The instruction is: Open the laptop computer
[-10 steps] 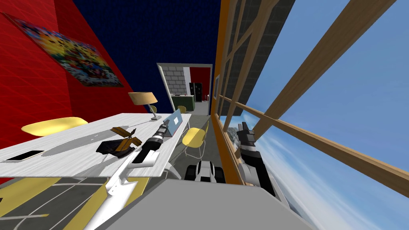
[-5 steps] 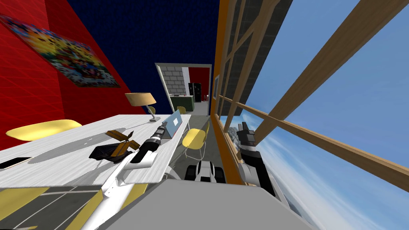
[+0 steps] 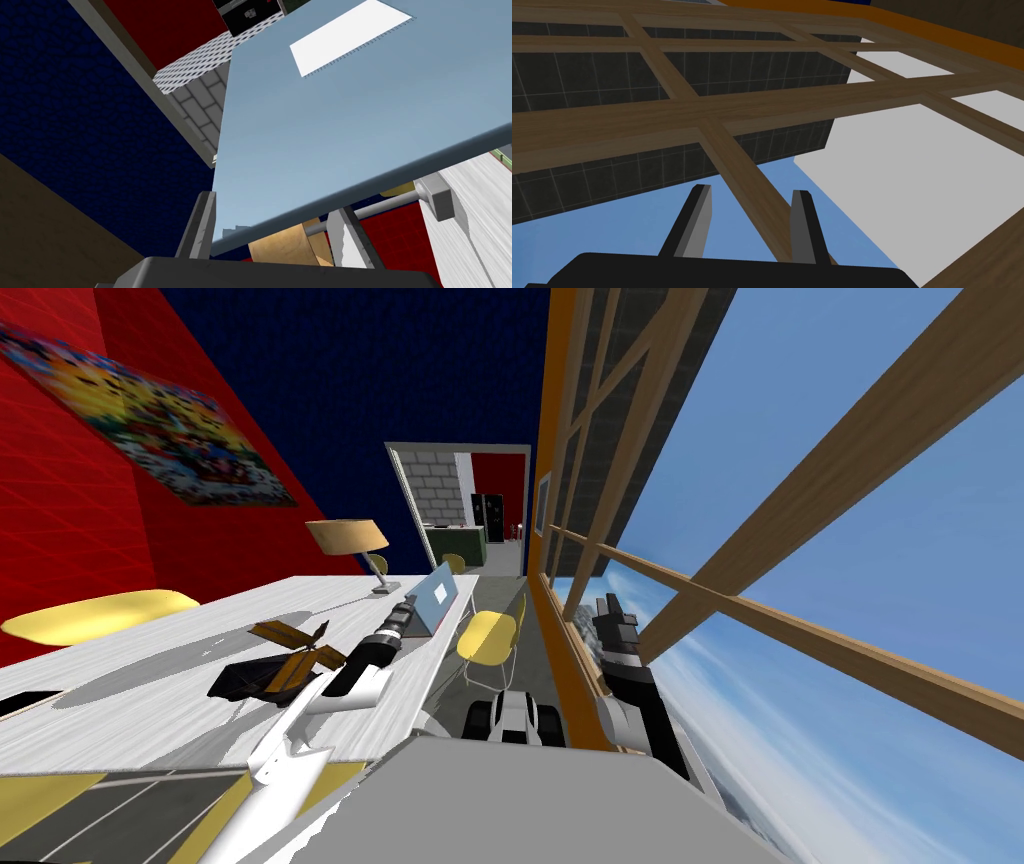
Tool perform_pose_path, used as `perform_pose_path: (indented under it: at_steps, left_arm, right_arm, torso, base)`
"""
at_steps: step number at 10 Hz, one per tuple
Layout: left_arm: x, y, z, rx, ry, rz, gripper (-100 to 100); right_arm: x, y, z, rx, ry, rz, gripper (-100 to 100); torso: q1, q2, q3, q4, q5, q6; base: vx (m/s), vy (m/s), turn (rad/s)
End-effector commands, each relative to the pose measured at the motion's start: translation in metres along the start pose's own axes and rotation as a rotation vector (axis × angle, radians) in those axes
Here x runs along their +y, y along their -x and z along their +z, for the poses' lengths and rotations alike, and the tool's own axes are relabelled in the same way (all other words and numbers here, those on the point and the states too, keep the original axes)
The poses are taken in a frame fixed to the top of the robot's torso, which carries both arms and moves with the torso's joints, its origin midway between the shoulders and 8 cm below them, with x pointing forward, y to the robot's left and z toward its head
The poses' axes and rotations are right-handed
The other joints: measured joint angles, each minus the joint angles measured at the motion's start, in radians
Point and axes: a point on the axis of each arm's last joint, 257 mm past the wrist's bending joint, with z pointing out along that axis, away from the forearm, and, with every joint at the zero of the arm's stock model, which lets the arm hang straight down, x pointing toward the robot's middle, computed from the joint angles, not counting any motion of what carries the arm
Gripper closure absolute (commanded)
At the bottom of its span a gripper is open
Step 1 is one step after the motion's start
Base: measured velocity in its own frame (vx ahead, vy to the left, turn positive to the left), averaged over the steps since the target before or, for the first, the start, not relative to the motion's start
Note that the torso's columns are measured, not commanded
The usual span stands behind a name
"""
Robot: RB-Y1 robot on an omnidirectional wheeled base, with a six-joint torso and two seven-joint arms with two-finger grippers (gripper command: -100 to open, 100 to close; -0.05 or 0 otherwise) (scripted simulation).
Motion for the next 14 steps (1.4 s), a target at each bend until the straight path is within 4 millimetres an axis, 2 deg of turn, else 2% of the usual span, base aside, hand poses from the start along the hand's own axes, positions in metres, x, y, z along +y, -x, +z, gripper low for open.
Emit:
perform_pose_path:
  at_steps: [1, 7, 8, 10, 14]
  left_arm:
    - [0.000, -0.006, 0.000, 0.007, 0.019, -0.132, 100]
    - [-0.004, -0.018, -0.001, 0.029, 0.048, -0.364, 100]
    - [-0.005, -0.014, -0.001, 0.023, 0.041, -0.333, 100]
    - [0.006, -0.027, 0.002, 0.031, 0.069, -0.460, 100]
    - [0.006, -0.027, 0.002, 0.031, 0.069, -0.460, 100]
  right_arm:
    - [0.000, 0.000, 0.000, 0.000, 0.000, 0.000, 0]
    - [0.000, 0.000, 0.000, 0.000, 0.000, 0.000, 0]
    - [0.000, 0.000, 0.000, 0.000, 0.000, 0.000, 0]
    - [0.000, 0.000, 0.000, 0.000, 0.000, 0.000, 0]
    - [0.000, 0.000, 0.000, 0.000, 0.000, 0.000, 0]
  torso:
    - [0.003, 0.000, 0.001, -0.001, 0.002, 0.000]
    - [-0.006, -0.006, -0.004, -0.004, -0.002, 0.002]
    - [-0.009, -0.006, -0.004, -0.004, -0.004, 0.002]
    - [-0.005, -0.003, -0.002, -0.002, -0.004, 0.001]
    - [-0.005, -0.003, -0.002, -0.001, -0.004, 0.000]
  base:
    - [0.013, 0.122, 0.024]
    - [-0.011, 0.073, 0.001]
    - [0.000, 0.000, 0.000]
    - [-0.015, 0.008, -0.048]
    - [-0.003, 0.001, -0.009]
